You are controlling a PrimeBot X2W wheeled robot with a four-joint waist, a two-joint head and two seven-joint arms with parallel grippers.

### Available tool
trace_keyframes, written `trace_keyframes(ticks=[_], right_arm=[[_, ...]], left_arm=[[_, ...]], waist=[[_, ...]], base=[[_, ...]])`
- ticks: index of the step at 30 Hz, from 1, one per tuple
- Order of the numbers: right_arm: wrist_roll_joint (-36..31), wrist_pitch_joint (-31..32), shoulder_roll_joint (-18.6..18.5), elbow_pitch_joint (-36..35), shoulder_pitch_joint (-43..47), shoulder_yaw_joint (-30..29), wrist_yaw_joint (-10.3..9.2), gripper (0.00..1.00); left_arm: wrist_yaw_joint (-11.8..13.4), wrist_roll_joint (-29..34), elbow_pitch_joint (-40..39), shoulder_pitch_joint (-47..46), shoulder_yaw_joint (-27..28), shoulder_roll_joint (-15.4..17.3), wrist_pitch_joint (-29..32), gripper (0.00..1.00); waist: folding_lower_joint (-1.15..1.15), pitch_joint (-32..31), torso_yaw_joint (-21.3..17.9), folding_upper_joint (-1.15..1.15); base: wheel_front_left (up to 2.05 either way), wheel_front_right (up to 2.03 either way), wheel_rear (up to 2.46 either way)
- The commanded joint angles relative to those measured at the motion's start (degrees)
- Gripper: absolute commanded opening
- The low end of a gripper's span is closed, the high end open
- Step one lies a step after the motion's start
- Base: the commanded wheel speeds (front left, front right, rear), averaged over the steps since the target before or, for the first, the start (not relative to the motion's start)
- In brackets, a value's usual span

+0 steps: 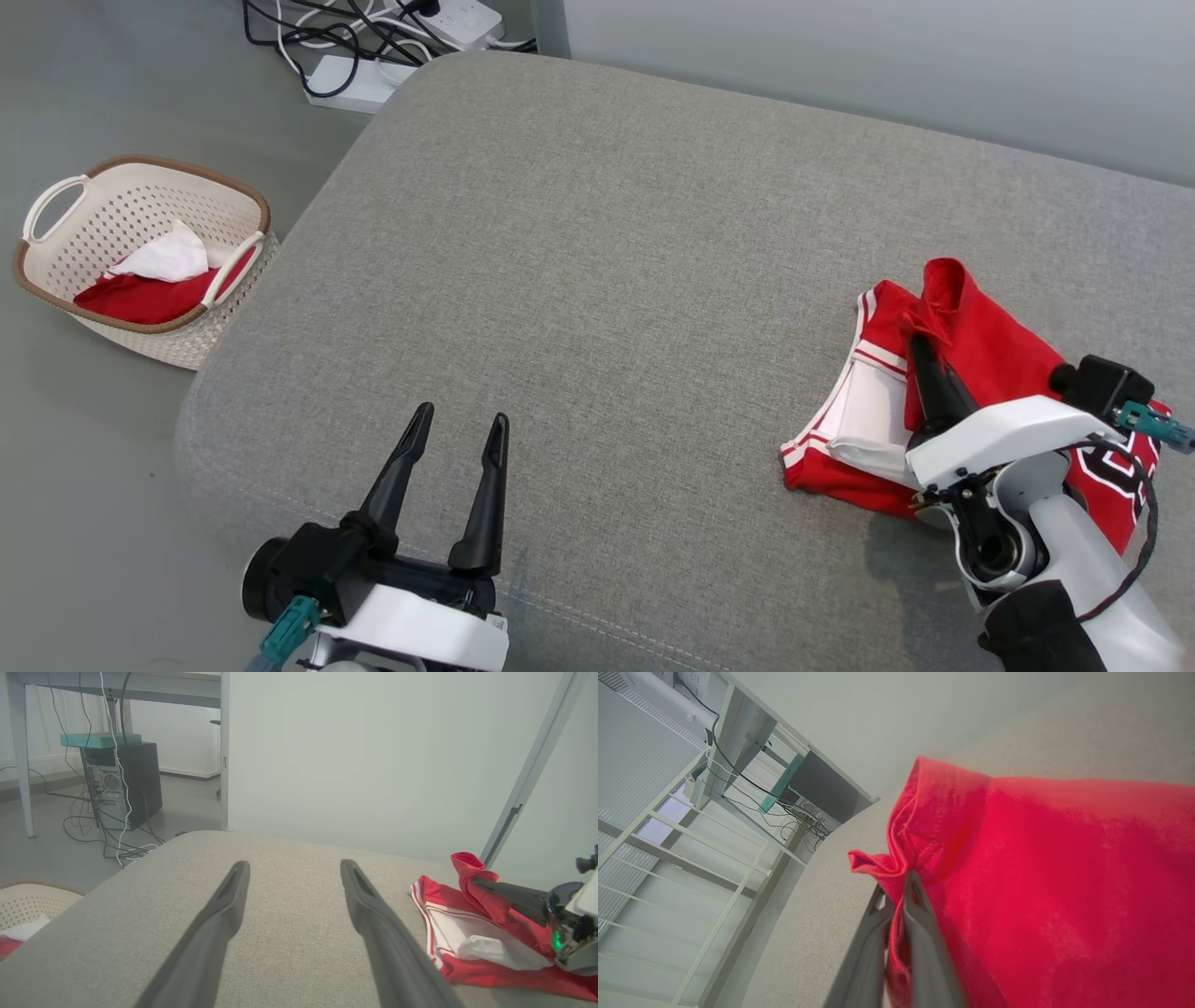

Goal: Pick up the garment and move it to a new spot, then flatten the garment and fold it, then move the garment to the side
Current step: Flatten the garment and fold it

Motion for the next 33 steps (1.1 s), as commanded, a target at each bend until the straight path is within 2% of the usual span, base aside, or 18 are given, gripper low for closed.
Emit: trace_keyframes(ticks=[1,10,11,12,13,14,15,16,26,28,33], right_arm=[[-1.0,-0.7,1.0,-0.3,-1.7,1.5,0.25,0.0],[-0.4,-1.5,1.9,5.3,-3.3,3.1,0.25,0.0],[-0.1,-1.5,1.9,5.8,-3.5,3.4,0.25,0.19],[-0.1,-1.5,1.9,5.8,-3.5,3.4,0.25,0.19],[0.2,-1.5,1.9,6.3,-3.7,3.7,0.25,0.39],[0.5,-1.6,2.0,6.6,-3.9,4.1,0.25,0.5],[1.3,-1.6,2.0,6.8,-4.0,4.7,0.25,0.87],[2.2,-1.5,2.0,7.0,-4.0,5.4,0.25,1.0],[11.5,0.0,2.0,5.3,-3.4,15.8,0.25,1.0],[11.1,-1.1,2.0,4.4,-3.3,17.7,0.25,1.0],[4.1,-7.2,0.5,4.4,-3.3,19.2,0.25,1.0]], left_arm=[[0.6,-0.4,-1.4,-1.6,1.6,0.1,-0.6,1.0],[0.7,-0.6,-1.2,-1.8,0.6,0.1,-0.6,1.0],[0.7,-0.6,-1.1,-1.8,0.5,0.1,-0.6,1.0],[0.7,-0.6,-1.1,-1.8,0.5,0.1,-0.6,1.0],[0.7,-0.6,-1.0,-1.9,0.5,0.1,-0.6,1.0],[0.7,-0.6,-1.0,-1.9,0.5,0.1,-0.6,1.0],[0.7,-0.5,-0.9,-1.8,0.5,0.1,-0.6,1.0],[0.7,-0.5,-0.8,-1.8,0.5,0.1,-0.6,1.0],[0.7,0.0,-0.3,-1.4,1.3,0.1,-0.6,1.0],[0.7,0.1,-0.4,-1.2,1.6,0.1,-0.6,1.0],[0.7,0.7,-0.4,-0.7,2.5,0.1,-0.6,1.0]], waist=[[0.0,0.0,0.3,0.0],[0.0,0.0,0.8,0.0],[0.0,0.0,0.8,0.0],[0.0,0.0,0.8,0.0],[0.0,-0.1,0.8,0.0],[0.0,-0.1,0.8,0.0],[0.0,-0.2,0.7,0.0],[0.0,-0.3,0.7,0.0],[0.0,-1.9,-0.9,0.0],[0.0,-2.2,-1.6,0.0],[0.0,-2.8,-4.1,0.0]], base=[[0.0,0.0,0.0],[0.0,0.0,0.0],[0.0,0.0,0.0],[0.0,0.0,0.0],[0.0,0.0,0.0],[0.0,0.0,0.0],[0.0,0.0,0.0],[0.0,0.0,0.0],[0.0,0.0,0.0],[0.0,0.0,0.0],[0.0,0.0,0.0]])
